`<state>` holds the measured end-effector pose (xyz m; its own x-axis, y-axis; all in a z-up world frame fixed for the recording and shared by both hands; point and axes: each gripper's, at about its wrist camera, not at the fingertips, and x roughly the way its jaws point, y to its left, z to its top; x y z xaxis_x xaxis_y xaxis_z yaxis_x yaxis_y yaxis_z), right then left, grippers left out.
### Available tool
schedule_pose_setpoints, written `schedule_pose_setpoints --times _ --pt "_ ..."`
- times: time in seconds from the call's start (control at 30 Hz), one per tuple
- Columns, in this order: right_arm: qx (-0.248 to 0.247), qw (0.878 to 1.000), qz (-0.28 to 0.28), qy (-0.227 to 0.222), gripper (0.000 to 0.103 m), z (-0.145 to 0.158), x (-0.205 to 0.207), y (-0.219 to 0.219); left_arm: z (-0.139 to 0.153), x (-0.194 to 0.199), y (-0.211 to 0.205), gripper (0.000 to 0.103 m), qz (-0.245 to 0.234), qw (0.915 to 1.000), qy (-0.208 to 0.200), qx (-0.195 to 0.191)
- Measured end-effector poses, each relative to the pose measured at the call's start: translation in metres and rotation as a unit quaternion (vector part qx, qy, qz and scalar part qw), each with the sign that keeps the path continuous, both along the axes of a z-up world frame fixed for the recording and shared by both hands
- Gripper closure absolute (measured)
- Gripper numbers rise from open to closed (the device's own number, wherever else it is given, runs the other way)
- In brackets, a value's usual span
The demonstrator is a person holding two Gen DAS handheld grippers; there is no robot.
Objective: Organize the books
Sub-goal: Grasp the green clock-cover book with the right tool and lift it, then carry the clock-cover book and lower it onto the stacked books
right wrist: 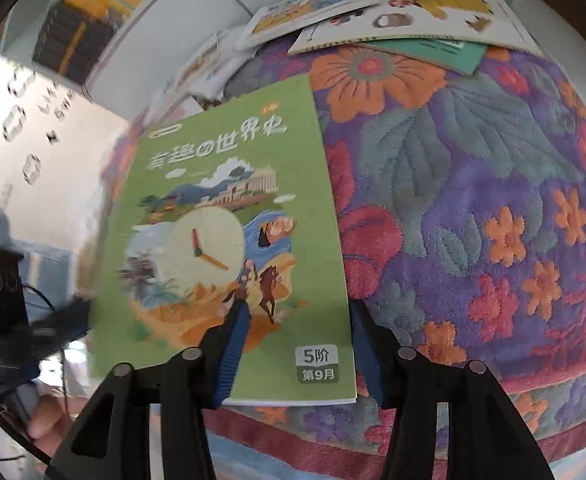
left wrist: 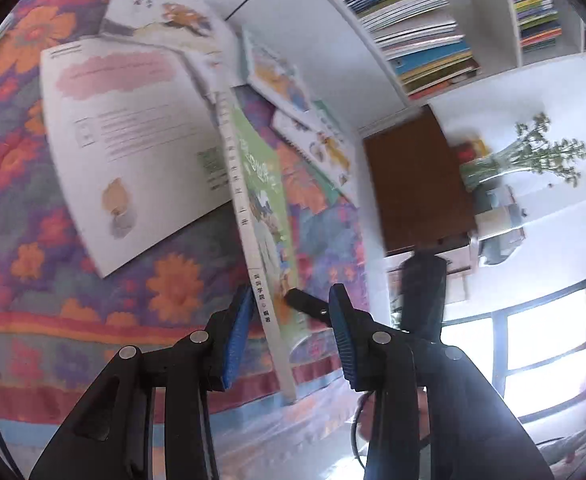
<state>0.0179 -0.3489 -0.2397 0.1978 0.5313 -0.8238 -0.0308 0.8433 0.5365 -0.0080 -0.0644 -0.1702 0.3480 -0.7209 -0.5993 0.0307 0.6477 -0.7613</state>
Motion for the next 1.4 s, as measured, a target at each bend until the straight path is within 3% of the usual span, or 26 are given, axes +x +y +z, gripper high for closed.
schedule_pose_setpoints --times 0.13,0.27,0.43,0.53,0.63,0.73,0.8,0.9,0.93,0.97,1.0,1.07,1.1,1.17,1.2,1.3,1.4 --pt "0.039 0.999 -0.023 0.015 0.052 -0.005 0.000 -0.013 -0.030 0.013 -0.017 0.074 -0.005 0.9979 0.032 0.057" --pt "0.020 1.000 -0.010 0.005 0.052 -0.001 -0.002 -0.007 -0.042 0.020 -0.020 0.087 0.008 0.9968 0.051 0.061" --pt "0.017 1.000 -0.005 0.004 0.049 0.000 -0.003 -0.002 -0.060 0.027 -0.033 0.085 0.031 0.9928 0.095 0.067" --pt "0.016 1.000 -0.003 0.016 0.049 0.000 0.005 0.002 -0.058 0.032 -0.029 0.088 0.031 0.9932 0.109 0.027" --pt "0.031 0.999 0.011 0.040 0.044 0.001 0.014 0.002 -0.059 0.037 -0.013 0.091 0.056 0.9838 0.145 -0.089" --pt "0.089 0.994 0.004 0.066 0.033 -0.006 0.015 -0.013 -0.055 0.046 -0.009 0.091 0.064 0.9789 0.154 -0.118" --pt "0.150 0.985 -0.021 0.086 0.033 -0.016 0.017 -0.024 -0.057 0.048 -0.010 0.091 0.060 0.9745 0.167 -0.137" --pt "0.259 0.956 -0.077 0.113 0.035 -0.036 0.024 -0.041 -0.063 0.047 -0.012 0.091 0.060 0.9669 0.188 -0.162" --pt "0.278 0.950 -0.088 0.113 0.043 -0.039 0.026 -0.044 -0.064 0.046 -0.014 0.091 0.059 0.9666 0.193 -0.159" --pt "0.294 0.944 -0.096 0.113 0.048 -0.040 0.029 -0.045 -0.063 0.046 -0.015 0.091 0.057 0.9678 0.194 -0.150" --pt "0.302 0.942 -0.101 0.110 0.059 -0.040 0.031 -0.045 -0.062 0.046 -0.018 0.091 0.052 0.9722 0.193 -0.122" --pt "0.274 0.952 -0.091 0.098 0.062 -0.031 0.036 -0.041 -0.054 0.049 -0.025 0.087 0.038 0.9813 0.182 -0.051" --pt "0.239 0.964 -0.074 0.084 0.068 -0.023 0.037 -0.035 -0.051 0.049 -0.025 0.082 0.031 0.9835 0.176 -0.024" --pt "0.176 0.982 -0.038 0.054 0.071 -0.005 0.036 -0.020 -0.040 0.048 -0.033 0.076 0.019 0.9866 0.155 0.048" --pt "0.146 0.988 -0.019 0.039 0.071 0.003 0.035 -0.011 -0.030 0.047 -0.040 0.074 0.009 0.9863 0.132 0.099" --pt "0.044 0.998 0.037 -0.022 0.071 0.033 0.031 0.019 -0.015 0.040 -0.054 0.069 -0.004 0.9793 0.088 0.182" --pt "-0.026 0.993 0.076 -0.080 0.071 0.056 0.021 0.042 -0.002 0.033 -0.056 0.067 0.000 0.9745 0.053 0.218"
